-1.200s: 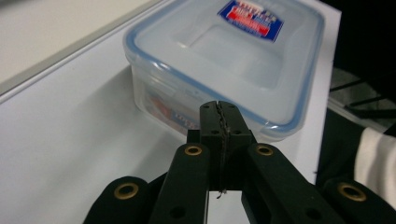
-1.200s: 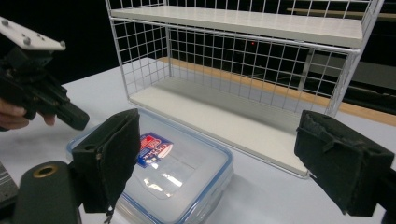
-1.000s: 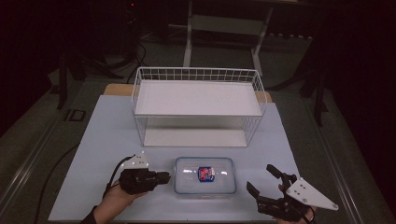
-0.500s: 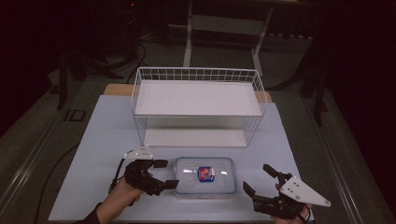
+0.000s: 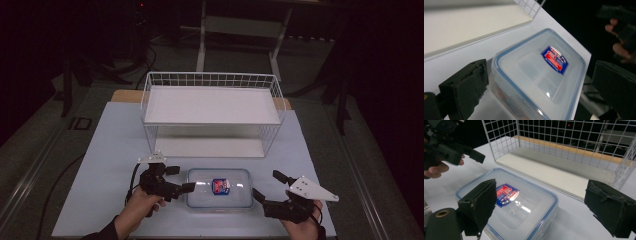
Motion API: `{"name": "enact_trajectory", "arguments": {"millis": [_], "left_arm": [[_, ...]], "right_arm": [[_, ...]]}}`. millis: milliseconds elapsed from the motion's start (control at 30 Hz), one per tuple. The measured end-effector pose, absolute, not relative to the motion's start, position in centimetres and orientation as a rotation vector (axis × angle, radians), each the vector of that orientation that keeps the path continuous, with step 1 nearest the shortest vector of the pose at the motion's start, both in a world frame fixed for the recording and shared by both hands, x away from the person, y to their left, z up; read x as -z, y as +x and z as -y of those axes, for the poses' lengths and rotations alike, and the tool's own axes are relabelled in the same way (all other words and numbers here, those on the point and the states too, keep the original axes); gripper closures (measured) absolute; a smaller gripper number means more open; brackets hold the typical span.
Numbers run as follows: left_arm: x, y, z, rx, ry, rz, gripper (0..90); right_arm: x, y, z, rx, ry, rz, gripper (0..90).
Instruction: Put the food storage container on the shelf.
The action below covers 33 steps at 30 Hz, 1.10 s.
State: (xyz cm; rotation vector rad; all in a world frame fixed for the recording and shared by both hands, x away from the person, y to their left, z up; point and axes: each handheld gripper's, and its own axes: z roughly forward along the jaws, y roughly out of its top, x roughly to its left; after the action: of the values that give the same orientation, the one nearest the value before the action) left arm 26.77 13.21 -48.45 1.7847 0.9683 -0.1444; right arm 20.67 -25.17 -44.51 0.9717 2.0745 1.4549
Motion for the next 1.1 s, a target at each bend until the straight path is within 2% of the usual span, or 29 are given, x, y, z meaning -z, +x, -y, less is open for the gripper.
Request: {"name": "enact_trajectory", "arguments": {"millis": [433, 600, 733, 900, 967, 1033, 1100], "left_arm": [[51.6, 28.6, -13.3, 0.411, 1.771, -1.220, 7.8], [52.7, 28.9, -13.4, 0.486, 1.756, -1.297, 14.8], [53.0, 29.0, -13.6, 0.534, 1.733, -1.315, 23.3], [53.5, 29.2, -13.6, 0.678, 1.695, -1.266, 34.7], [53.3, 29.0, -13.7, 0.657, 1.689, -1.265, 37.9], [53.0, 29.0, -14.2, 0.649, 1.666, -1.260, 49.3], [53.2, 28.9, -14.2, 0.650, 1.661, -1.257, 51.6]], "right_arm": [[46.3, 22.8, 25.0, -1.406, 1.124, -2.245, 13.2], [47.2, 24.1, 25.5, -1.459, 1.263, -2.292, 14.5], [47.7, 25.0, 25.6, -1.441, 1.332, -2.316, 14.9], [48.5, 25.5, 25.2, -1.448, 1.404, -2.354, 16.0], [48.6, 25.5, 25.1, -1.443, 1.414, -2.372, 16.6], [48.7, 25.4, 25.2, -1.446, 1.426, -2.383, 17.5], [48.7, 25.4, 25.2, -1.456, 1.440, -2.391, 17.7]]}}
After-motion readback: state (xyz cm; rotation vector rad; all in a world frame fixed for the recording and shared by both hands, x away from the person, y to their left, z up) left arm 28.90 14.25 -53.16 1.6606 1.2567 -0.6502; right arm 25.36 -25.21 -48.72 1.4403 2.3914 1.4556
